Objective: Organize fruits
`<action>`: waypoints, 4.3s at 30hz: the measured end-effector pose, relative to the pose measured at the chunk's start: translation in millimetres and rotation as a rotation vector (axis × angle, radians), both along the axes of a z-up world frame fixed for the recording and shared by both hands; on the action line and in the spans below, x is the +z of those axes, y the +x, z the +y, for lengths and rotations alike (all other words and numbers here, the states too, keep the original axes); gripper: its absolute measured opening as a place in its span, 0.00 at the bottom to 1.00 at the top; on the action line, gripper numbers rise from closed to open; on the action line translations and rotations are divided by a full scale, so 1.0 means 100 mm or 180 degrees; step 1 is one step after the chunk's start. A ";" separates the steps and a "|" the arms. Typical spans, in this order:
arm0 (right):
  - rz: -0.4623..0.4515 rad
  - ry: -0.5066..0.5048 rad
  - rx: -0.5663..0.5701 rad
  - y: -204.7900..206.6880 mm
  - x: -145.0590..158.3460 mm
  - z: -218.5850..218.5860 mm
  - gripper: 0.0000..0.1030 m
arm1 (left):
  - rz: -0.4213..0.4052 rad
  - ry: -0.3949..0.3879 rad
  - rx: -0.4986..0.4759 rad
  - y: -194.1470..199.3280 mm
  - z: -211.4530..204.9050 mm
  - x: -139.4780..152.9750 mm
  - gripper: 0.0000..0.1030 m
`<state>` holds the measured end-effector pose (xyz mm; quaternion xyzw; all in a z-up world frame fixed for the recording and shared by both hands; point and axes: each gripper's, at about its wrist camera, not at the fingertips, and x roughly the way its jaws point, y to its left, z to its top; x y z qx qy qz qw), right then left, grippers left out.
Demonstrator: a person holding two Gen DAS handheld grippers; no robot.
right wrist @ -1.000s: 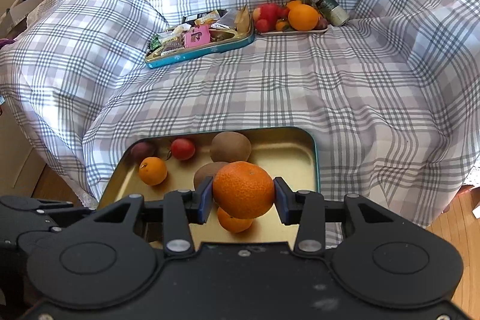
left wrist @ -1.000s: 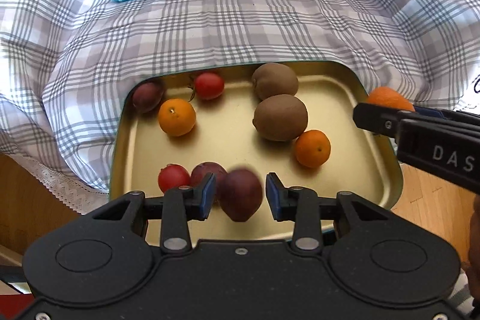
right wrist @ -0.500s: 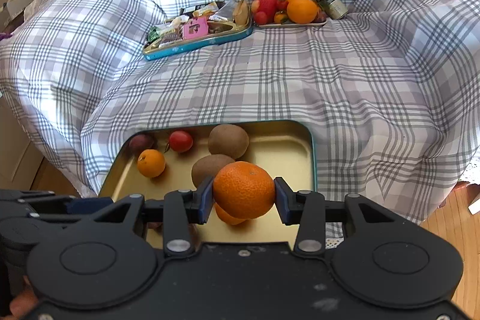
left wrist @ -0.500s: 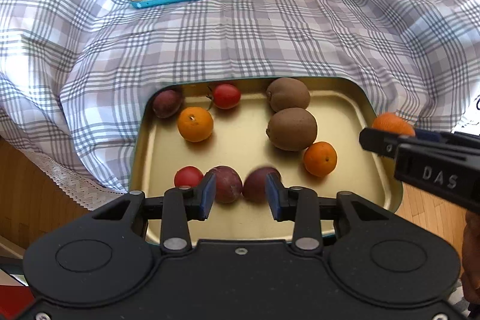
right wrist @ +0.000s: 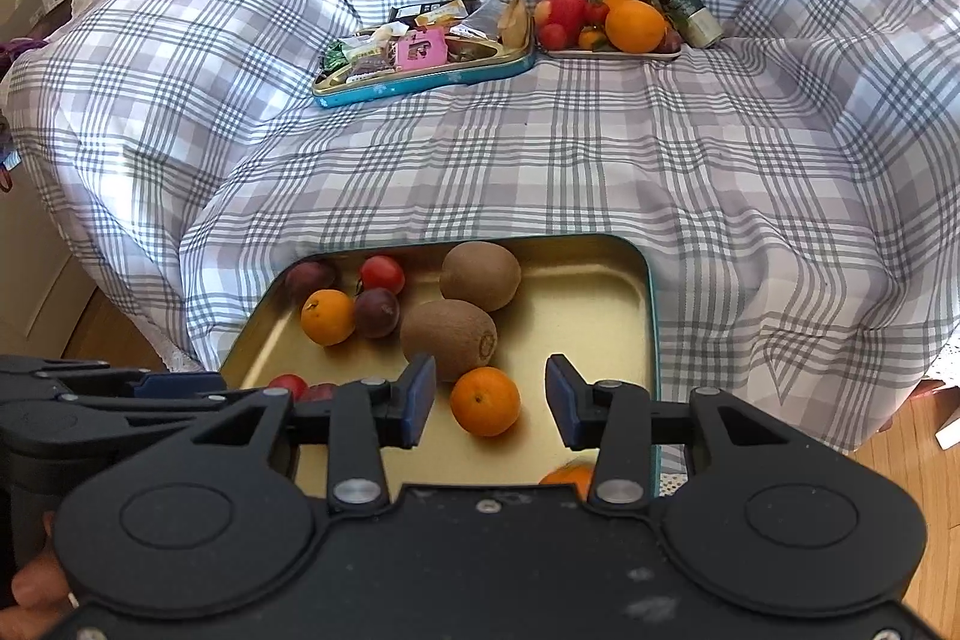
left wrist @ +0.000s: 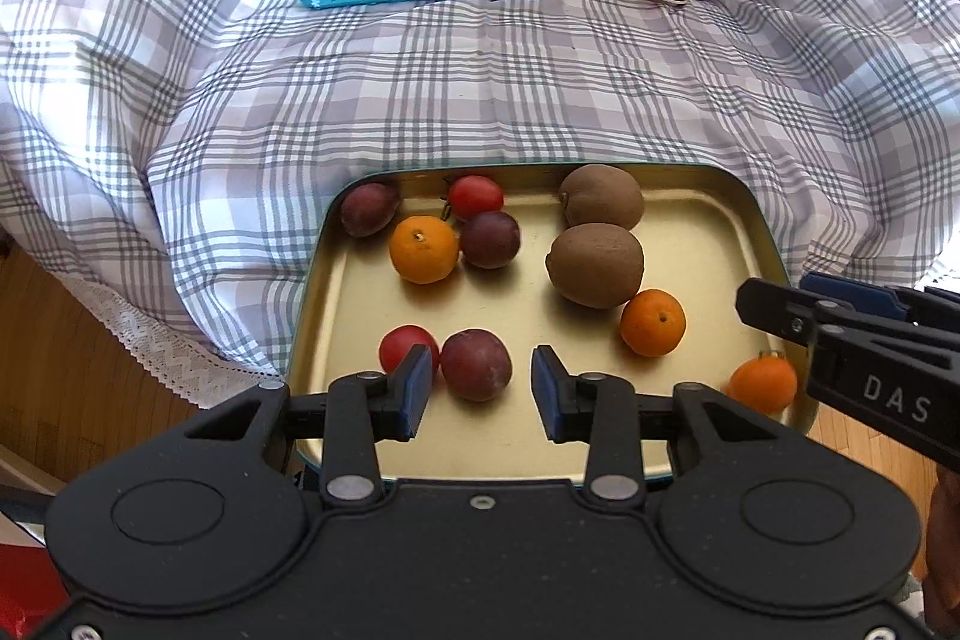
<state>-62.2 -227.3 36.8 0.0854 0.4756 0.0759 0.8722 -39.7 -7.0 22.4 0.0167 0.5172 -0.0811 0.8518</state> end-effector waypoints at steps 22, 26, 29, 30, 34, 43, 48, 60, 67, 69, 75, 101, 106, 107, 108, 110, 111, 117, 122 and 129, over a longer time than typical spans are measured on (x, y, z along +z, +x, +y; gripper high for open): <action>-0.0040 -0.0056 0.0038 -0.06 0.10 0.02 0.43 | -0.0354 0.0231 0.0134 -0.06 0.10 0.14 0.44; -0.0043 -0.0050 0.0035 -0.07 0.11 0.02 0.43 | -0.0338 0.0196 0.0111 -0.06 0.11 0.14 0.44; -0.0044 -0.0043 0.0027 -0.07 0.12 0.02 0.43 | -0.0331 0.0211 0.0116 -0.06 0.10 0.14 0.44; -0.0044 -0.0037 0.0025 -0.07 0.12 0.02 0.43 | -0.0323 0.0214 0.0121 -0.05 0.10 0.14 0.44; -0.0027 -0.0020 0.0030 -0.07 0.11 0.02 0.43 | -0.0301 0.0229 0.0108 -0.04 0.09 0.12 0.44; 0.0095 -0.0098 -0.0006 -0.04 -0.03 0.03 0.43 | -0.0244 0.0308 0.0090 0.02 0.08 0.11 0.44; 0.0172 -0.0141 -0.0061 -0.02 -0.14 -0.01 0.43 | -0.0233 0.0328 0.0141 0.08 0.08 0.09 0.44; 0.0055 -0.0204 -0.0156 -0.01 -0.13 0.01 0.43 | -0.0172 0.0321 0.0150 0.07 0.05 -0.02 0.44; 0.0051 -0.0250 -0.0114 -0.01 -0.16 0.06 0.43 | -0.0171 0.0293 0.0126 0.06 0.04 -0.04 0.44; 0.0067 -0.0241 -0.0107 -0.02 -0.18 0.07 0.43 | -0.0164 0.0274 0.0118 0.07 0.04 -0.04 0.44; 0.0109 -0.0222 -0.0127 0.00 -0.22 0.05 0.43 | -0.0119 0.0280 0.0072 0.07 -0.01 -0.07 0.44; 0.0240 -0.0235 -0.0211 0.02 -0.39 0.01 0.43 | -0.0056 0.0336 0.0009 0.04 -0.07 -0.14 0.44; 0.0273 -0.0231 -0.0194 0.02 -0.42 0.02 0.43 | -0.0042 0.0324 0.0011 0.04 -0.06 -0.15 0.44; 0.0281 -0.0229 -0.0191 0.02 -0.43 0.02 0.43 | -0.0036 0.0325 0.0016 0.04 -0.06 -0.16 0.44; 0.0288 -0.0228 -0.0189 0.02 -0.43 0.02 0.43 | -0.0030 0.0325 0.0018 0.04 -0.06 -0.16 0.44; 0.0305 -0.0226 -0.0186 0.02 -0.45 0.02 0.43 | -0.0016 0.0327 0.0018 0.04 -0.06 -0.18 0.44; 0.0314 -0.0227 -0.0187 0.02 -0.46 0.02 0.43 | -0.0012 0.0328 0.0018 0.05 -0.06 -0.18 0.44; 0.0348 -0.0222 -0.0205 0.05 -0.48 0.01 0.43 | 0.0062 0.0340 -0.0029 0.08 -0.08 -0.23 0.44; 0.0377 -0.0202 -0.0231 0.09 -0.48 -0.02 0.43 | 0.0117 0.0356 -0.0051 0.15 -0.10 -0.25 0.44; 0.0447 -0.0184 -0.0263 0.19 -0.49 -0.05 0.43 | 0.0210 0.0386 -0.0083 0.25 -0.12 -0.28 0.44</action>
